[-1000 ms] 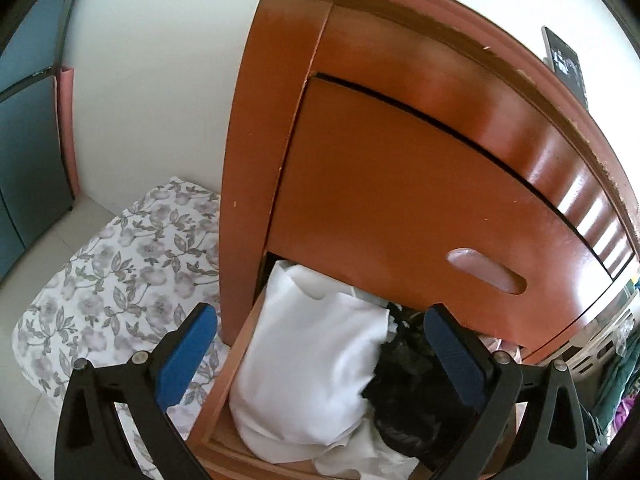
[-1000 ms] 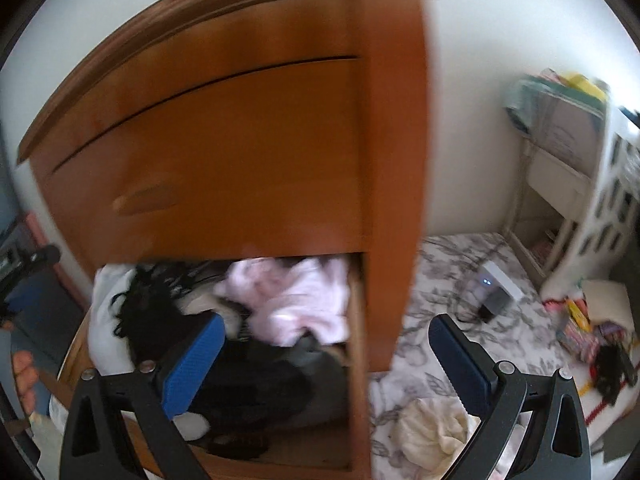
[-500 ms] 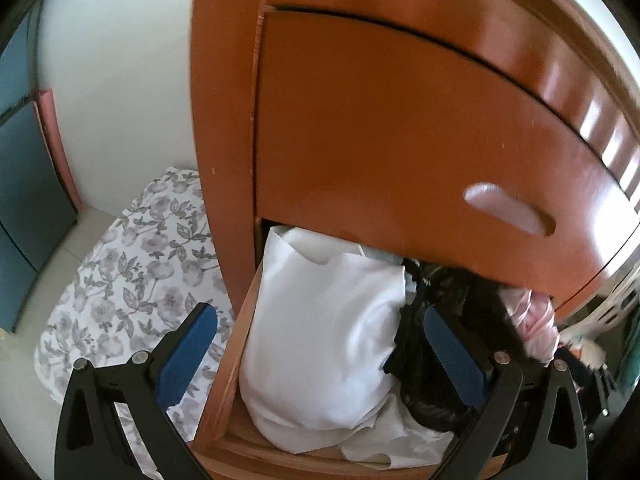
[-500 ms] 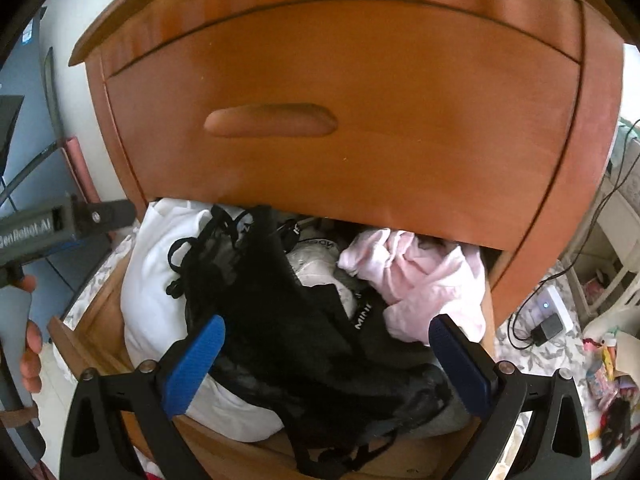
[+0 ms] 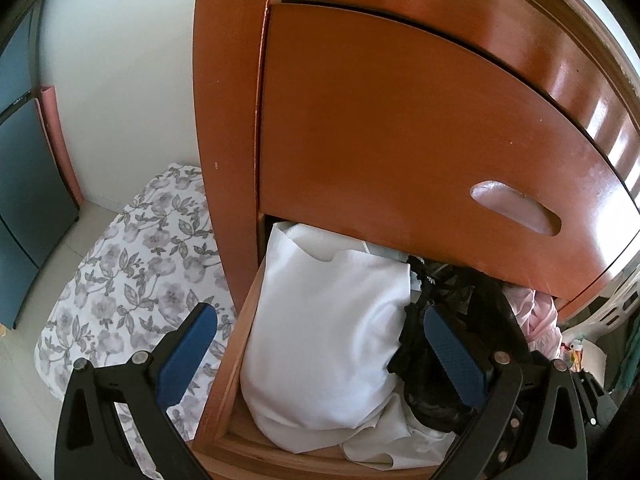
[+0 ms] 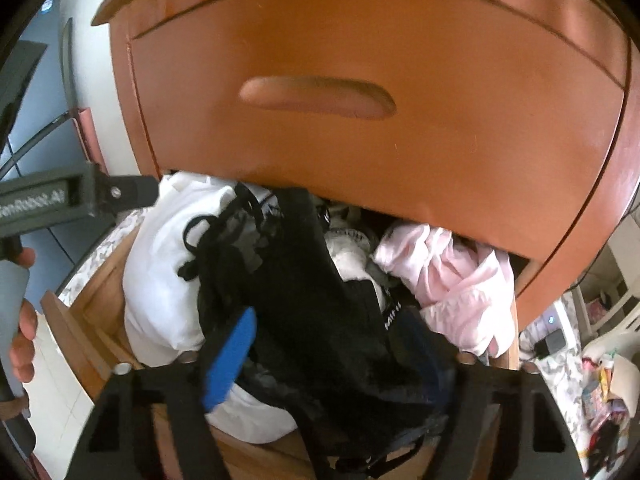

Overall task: Take underwear out of drawer
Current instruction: 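Close the right gripper on the black lace garment in the drawer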

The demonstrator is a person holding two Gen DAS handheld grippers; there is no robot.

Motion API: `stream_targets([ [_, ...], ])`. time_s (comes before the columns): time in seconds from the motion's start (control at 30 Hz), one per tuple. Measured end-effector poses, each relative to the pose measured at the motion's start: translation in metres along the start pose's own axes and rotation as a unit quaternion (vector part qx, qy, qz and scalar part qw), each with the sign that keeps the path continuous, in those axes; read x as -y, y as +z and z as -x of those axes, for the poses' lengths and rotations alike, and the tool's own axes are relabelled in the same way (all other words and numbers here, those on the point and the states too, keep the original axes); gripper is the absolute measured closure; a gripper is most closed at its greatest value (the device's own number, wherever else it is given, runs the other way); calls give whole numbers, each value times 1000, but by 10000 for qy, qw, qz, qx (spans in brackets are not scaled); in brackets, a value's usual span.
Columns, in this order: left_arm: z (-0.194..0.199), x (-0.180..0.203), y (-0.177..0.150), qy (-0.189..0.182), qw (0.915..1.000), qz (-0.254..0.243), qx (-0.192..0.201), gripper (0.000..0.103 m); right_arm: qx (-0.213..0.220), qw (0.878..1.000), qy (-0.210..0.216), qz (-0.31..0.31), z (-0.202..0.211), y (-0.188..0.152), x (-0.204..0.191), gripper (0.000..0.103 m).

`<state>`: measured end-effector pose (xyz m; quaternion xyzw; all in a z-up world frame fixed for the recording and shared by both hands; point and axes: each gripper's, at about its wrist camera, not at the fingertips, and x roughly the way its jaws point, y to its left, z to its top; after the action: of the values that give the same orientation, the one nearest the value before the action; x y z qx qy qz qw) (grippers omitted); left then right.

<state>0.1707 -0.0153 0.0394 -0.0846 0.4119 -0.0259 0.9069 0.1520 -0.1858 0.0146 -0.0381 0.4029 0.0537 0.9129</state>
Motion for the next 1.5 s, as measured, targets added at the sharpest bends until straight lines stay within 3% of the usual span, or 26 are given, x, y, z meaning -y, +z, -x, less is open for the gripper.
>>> stream_targets([
  [0.13, 0, 1, 0, 7, 10000, -9, -11, 0, -44, 10000, 18, -62, -2, -1, 2, 57],
  [0.23, 0, 1, 0, 18, 10000, 8, -5, 0, -55, 9998, 143, -139, -1, -3, 8, 68],
  [0.37, 0, 0, 0, 47, 10000, 50, 1, 0, -40, 9998, 181, -67, 0, -4, 10, 76],
  [0.43, 0, 1, 0, 51, 10000, 37, -10, 0, 4, 9997, 210, -82, 2, -5, 11, 88],
  [0.87, 1, 1, 1, 73, 10000, 35, -15, 0, 248, 9989, 343, -201, 25, -10, 24, 95],
  [1.33, -4, 10, 0, 93, 9998, -162, -117, 0, 1196, 9908, -133, -616, 85, -9, 53, 95],
  [1.5, -16, 23, -2, 76, 9989, -365, -292, 0, 1297, 9879, -235, -821, 96, -9, 68, 95],
])
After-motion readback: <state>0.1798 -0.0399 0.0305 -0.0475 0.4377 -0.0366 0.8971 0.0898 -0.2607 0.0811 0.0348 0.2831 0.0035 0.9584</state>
